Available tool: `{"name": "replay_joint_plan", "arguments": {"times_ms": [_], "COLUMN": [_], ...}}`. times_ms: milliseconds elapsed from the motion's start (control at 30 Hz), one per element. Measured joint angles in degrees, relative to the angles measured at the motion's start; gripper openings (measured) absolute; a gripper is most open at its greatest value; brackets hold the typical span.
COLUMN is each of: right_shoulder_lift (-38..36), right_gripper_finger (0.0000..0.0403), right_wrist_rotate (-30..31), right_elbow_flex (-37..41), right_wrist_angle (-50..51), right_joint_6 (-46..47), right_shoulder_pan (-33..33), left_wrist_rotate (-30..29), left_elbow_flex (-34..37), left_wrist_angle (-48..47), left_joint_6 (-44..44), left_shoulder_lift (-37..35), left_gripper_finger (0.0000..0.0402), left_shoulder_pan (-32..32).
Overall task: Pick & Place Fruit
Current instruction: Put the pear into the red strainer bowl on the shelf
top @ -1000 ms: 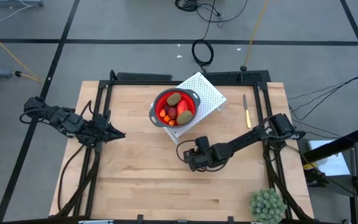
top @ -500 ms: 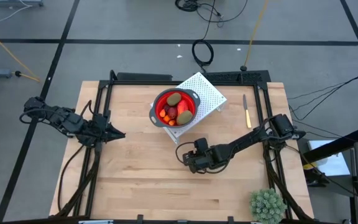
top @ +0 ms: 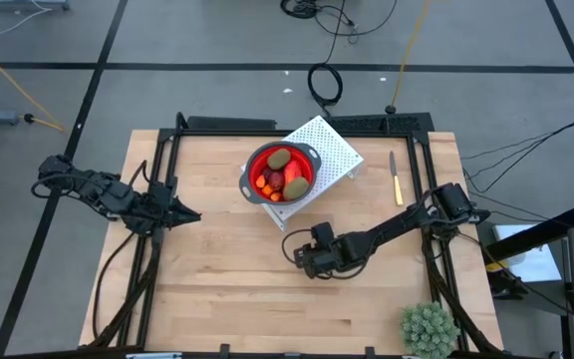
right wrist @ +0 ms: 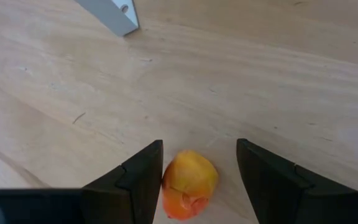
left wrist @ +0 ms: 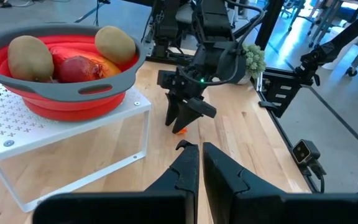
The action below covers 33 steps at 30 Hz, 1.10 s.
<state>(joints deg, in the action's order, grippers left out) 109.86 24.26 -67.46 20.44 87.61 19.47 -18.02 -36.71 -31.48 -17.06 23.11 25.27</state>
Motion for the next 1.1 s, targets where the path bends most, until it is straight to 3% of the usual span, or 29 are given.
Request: {"name": "replay_joint_plan", "arguments": {"times_ms": [533,900,1100], "right_shoulder_lift": [-0.1,-0.1,-3.3], "right_gripper_finger": [0.0192,0.0103,0.0098], "right_wrist_rotate": [-2.8,-3.4,-6.8], "right_elbow_flex": [-0.1,0.0,0.1], "right_wrist_angle": [2.5,2.7,2.3], "right_joint_6": [-0.1,-3.0,-8.2], "right_shoulder_pan": [1.0,1.0,1.1], "left_wrist_rotate": [-0.1,-0.5,-0.5], "left_elbow_flex": [0.0,0.0,0.0], "left_wrist_angle": [0.3,1.6,1.6], "left_joint_6": [-0.3,-0.8,-1.1], "left_shoulder_lift": [0.0,0.0,0.0], "left_gripper_finger": [0.0019,0.0019,0.0019], "left_shoulder_pan": [0.0,0.0,0.0]}}
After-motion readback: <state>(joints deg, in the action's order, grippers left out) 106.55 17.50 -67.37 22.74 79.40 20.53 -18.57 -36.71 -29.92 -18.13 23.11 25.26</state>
